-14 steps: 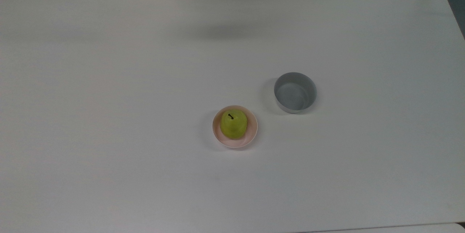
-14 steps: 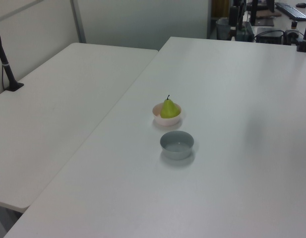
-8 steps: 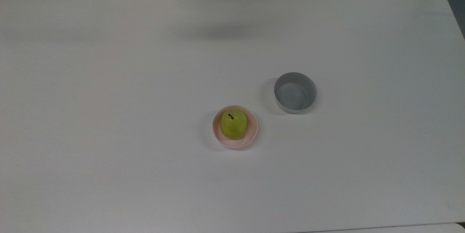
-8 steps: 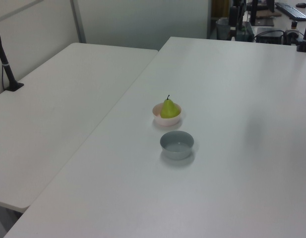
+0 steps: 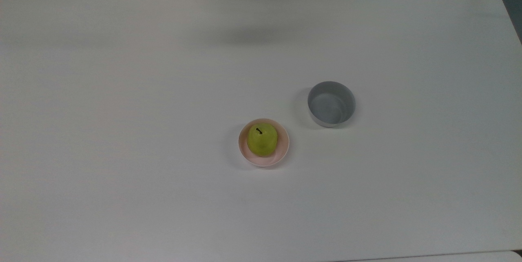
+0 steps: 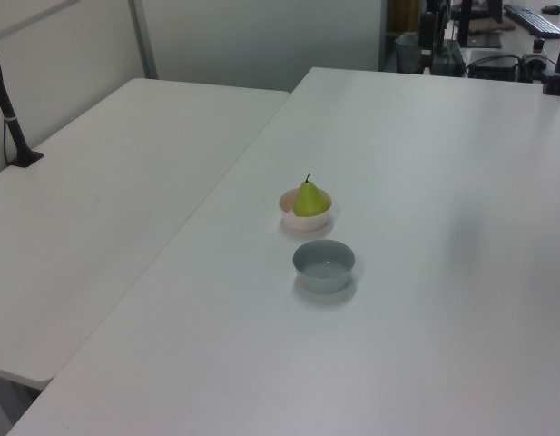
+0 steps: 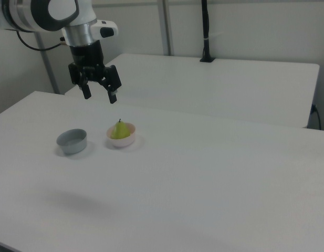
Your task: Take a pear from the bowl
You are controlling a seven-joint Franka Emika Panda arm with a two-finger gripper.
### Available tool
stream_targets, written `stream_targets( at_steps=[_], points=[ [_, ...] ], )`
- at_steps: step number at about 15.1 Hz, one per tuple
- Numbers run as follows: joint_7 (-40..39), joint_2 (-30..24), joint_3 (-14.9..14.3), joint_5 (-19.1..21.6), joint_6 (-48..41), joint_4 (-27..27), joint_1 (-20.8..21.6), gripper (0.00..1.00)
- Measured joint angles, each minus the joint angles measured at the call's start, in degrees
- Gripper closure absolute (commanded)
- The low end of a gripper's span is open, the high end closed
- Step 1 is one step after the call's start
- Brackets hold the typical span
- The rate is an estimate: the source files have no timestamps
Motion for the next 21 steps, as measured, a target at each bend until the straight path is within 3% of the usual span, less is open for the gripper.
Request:
stream_targets(
  at_steps=[5, 21],
  points=[
    [0.0, 1.2, 0.5, 0.0, 0.4, 0.0, 0.7, 0.0],
    [0.1, 15.5, 0.8, 1.4, 22.7, -0.3, 7.7, 0.0]
  ],
)
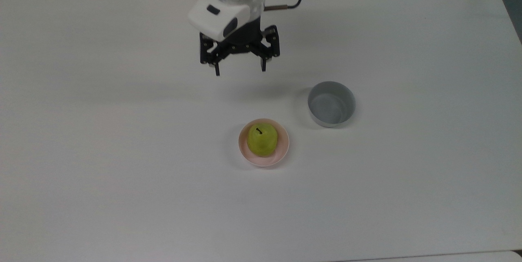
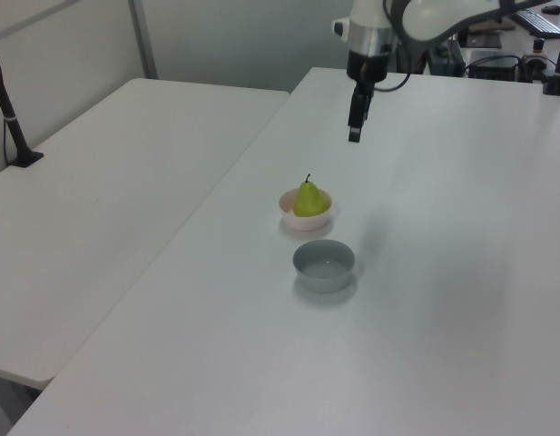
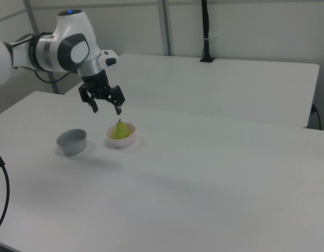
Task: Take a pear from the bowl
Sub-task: 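Move the open gripper over the green pear in the pink bowl, then lower the gripper around the pear and close the fingers on it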
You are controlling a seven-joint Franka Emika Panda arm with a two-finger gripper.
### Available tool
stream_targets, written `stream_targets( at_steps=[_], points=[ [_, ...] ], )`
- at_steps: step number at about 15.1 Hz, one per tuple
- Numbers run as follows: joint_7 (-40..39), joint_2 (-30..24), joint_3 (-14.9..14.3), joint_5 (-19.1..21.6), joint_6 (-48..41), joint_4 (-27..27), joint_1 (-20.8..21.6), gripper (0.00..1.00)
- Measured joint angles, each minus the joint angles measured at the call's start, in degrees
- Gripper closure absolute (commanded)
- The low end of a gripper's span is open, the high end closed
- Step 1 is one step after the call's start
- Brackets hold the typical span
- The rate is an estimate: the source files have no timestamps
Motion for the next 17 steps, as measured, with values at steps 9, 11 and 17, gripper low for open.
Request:
stream_targets(
  at_steps=[9, 11, 17],
  points=[
    [1.8, 8.1, 0.0, 0.2, 11.2, -0.1, 2.2, 0.0],
    [2.2, 10.0, 0.0, 0.2, 13.5, -0.1, 2.5, 0.0],
    [3.0, 13.6, 0.0, 0.2, 19.0, 0.0, 2.8, 0.06]
  ],
)
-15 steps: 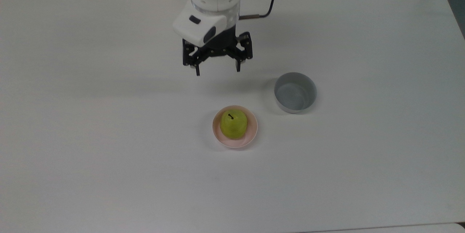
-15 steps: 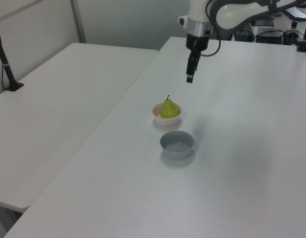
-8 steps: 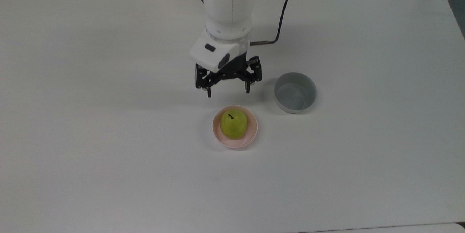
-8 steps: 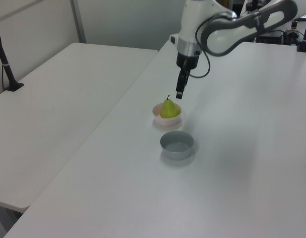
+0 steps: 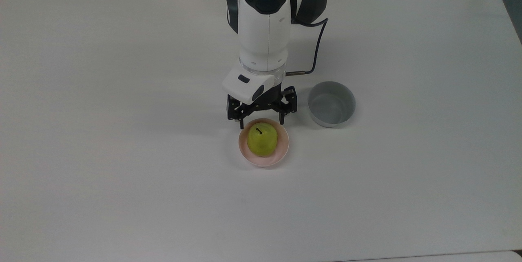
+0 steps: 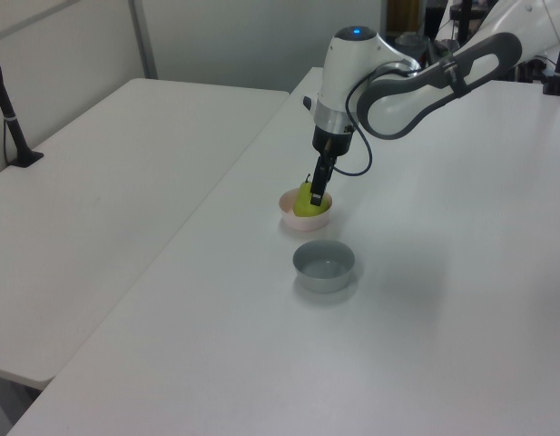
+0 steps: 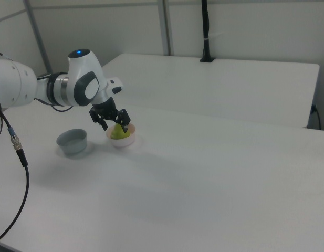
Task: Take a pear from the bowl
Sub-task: 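Lower the gripper around the pear and close the fingers on it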
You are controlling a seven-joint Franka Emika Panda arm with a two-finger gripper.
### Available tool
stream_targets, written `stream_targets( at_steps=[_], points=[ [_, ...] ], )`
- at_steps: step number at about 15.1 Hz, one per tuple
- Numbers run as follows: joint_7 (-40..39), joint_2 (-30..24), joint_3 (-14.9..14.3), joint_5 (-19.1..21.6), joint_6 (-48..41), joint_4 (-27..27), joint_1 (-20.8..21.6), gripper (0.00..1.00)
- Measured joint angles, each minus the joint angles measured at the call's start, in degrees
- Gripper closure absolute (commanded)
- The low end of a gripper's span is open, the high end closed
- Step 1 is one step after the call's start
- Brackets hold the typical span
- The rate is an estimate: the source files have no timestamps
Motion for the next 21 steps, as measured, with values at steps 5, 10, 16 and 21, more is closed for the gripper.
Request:
stream_targets(
  at_steps=[5, 10, 16, 21],
  points=[
    [1.1, 1.4, 0.0, 0.0, 4.7, 0.0, 0.0, 0.07],
    [1.5, 2.5, 0.0, 0.0, 7.6, 0.0, 0.0, 0.12],
    [1.5, 3.0, 0.0, -1.4, 7.6, 0.0, 0.0, 0.27],
    [1.5, 3.2, 0.0, -2.5, 7.7, 0.1, 0.0, 0.48]
  ],
)
